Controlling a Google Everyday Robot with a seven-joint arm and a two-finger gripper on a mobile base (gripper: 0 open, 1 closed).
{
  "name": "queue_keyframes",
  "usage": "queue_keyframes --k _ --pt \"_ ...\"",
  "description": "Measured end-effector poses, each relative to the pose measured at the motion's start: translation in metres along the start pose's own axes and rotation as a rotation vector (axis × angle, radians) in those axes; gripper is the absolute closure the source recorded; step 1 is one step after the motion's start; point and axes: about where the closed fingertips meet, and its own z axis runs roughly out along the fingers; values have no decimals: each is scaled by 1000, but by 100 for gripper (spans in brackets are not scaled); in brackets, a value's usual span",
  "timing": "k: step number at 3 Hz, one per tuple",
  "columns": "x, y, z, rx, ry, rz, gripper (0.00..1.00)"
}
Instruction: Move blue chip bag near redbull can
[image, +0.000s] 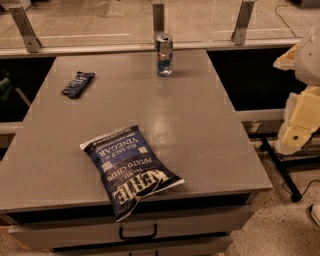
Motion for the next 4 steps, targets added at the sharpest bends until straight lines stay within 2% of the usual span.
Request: queue_keyframes --k 1,2,4 --pt "0 0 0 0 0 0 0" --pt "-9 8 19 -55 -71 28 0" --pt "-80 51 102 -291 -329 67 0"
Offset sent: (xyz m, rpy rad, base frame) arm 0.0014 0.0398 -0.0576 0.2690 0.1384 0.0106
